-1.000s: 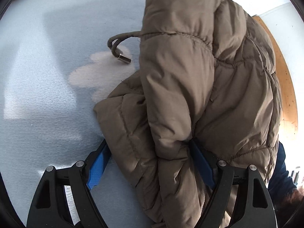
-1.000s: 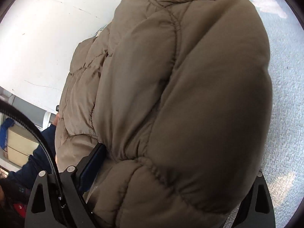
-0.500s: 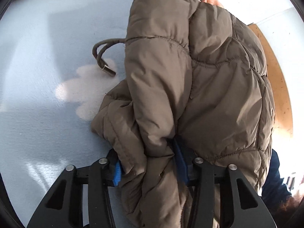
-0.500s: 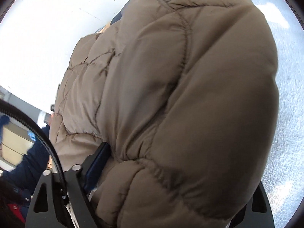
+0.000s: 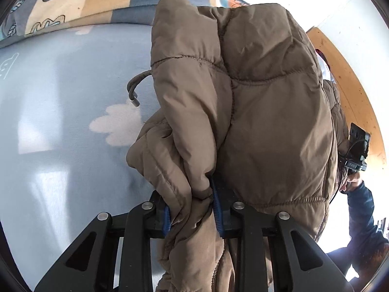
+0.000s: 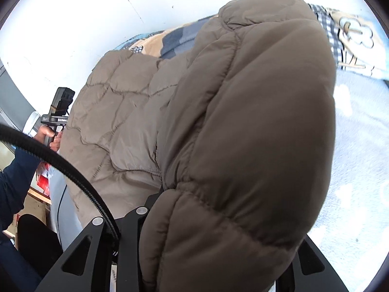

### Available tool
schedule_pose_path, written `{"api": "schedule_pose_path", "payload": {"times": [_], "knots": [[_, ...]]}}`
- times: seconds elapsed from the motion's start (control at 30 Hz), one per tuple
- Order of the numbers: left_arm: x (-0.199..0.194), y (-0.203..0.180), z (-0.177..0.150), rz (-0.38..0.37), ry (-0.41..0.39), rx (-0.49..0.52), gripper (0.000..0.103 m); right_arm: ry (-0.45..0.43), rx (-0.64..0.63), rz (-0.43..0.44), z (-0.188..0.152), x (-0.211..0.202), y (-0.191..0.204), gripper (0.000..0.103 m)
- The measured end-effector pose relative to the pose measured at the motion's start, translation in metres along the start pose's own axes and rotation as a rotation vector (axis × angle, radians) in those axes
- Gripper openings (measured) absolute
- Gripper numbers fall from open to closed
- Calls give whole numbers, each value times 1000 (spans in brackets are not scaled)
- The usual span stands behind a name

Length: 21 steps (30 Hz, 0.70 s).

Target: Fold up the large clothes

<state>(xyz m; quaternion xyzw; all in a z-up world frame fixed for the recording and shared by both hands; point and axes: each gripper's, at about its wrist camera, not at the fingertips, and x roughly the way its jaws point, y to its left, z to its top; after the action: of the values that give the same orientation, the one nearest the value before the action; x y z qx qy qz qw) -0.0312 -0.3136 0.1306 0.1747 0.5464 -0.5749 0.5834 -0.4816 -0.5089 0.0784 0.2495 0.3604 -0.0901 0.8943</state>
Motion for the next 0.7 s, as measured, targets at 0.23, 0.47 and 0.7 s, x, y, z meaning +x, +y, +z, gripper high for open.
{"api": "schedule_pose_path", "payload": {"times": [0.23,0.47,0.7], "knots": [[-42,-14,-18,-33,-17,20,26,1,-28,3,-8,-33,18,37],[-53,-48,-62,-45,-30,39,26,-1,-53,8,-22,-55,52,36],[-102,-75,-128,-63,-48,44,26,-20,-81,8,-50,-95,93,37]]}}
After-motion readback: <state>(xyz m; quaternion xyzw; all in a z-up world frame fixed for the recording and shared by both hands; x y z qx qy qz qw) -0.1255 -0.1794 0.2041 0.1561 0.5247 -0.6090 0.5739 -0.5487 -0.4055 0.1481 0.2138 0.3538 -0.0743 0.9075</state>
